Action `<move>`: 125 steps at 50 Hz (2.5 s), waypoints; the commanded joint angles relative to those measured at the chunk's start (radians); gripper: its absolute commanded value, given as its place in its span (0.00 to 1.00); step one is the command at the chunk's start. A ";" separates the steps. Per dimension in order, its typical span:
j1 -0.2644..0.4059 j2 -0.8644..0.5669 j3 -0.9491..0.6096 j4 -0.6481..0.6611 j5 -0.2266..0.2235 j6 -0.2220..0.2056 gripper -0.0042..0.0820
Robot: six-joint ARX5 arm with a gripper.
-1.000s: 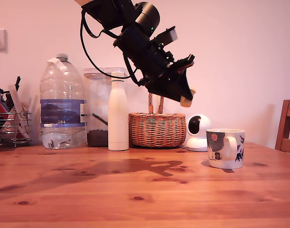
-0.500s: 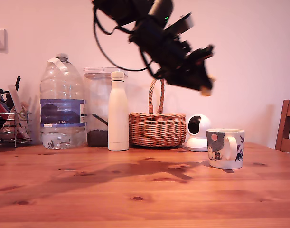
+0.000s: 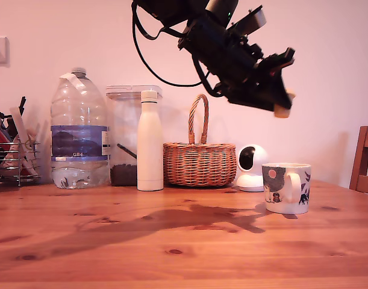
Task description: Pick up the coffee capsules from the table one by one and drop them inside the nearest coffee cup
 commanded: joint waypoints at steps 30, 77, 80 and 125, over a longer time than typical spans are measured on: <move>0.003 0.262 0.457 -0.347 -0.024 -0.008 0.20; 0.002 0.356 0.480 -0.368 -0.032 -0.010 0.20; 0.002 0.356 0.480 -0.362 -0.032 -0.011 0.20; 0.001 0.359 0.480 -0.368 -0.032 -0.030 0.71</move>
